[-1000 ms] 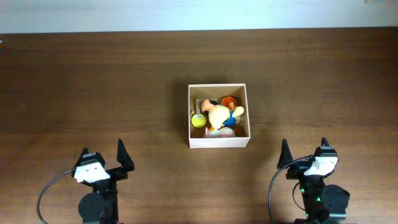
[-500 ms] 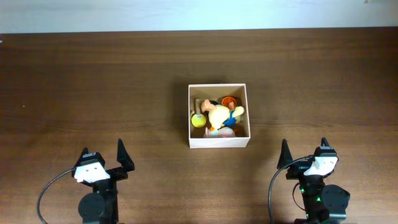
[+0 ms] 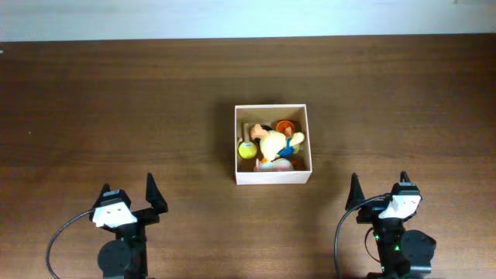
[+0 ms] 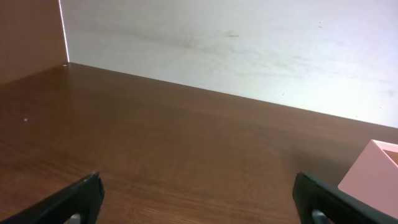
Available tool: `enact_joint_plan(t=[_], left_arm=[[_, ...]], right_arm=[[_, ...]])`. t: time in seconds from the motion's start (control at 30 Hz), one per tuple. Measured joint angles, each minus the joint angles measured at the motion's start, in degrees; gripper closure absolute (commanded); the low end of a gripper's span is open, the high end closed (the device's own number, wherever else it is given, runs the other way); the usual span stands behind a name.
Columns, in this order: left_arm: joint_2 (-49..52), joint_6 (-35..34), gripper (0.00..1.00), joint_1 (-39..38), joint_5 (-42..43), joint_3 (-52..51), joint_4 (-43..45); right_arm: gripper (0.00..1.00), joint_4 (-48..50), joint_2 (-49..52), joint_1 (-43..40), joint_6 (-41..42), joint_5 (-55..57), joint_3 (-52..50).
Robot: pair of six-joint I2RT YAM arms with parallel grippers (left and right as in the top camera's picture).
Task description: Pack container
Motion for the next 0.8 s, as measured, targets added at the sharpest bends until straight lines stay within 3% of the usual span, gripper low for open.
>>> enact_joint_plan(t=[0.3, 0.8], left_arm=[[0.0, 0.0, 0.01, 0.0, 0.0, 0.0, 0.0], [0.0, 0.0, 0.01, 0.0, 0.0, 0.0, 0.0]], right_arm=[[0.01, 0.0, 0.0, 5.5, 0.0, -0.2, 0.0], [0.01, 0.0, 0.0, 5.5, 0.0, -0.2, 0.0]])
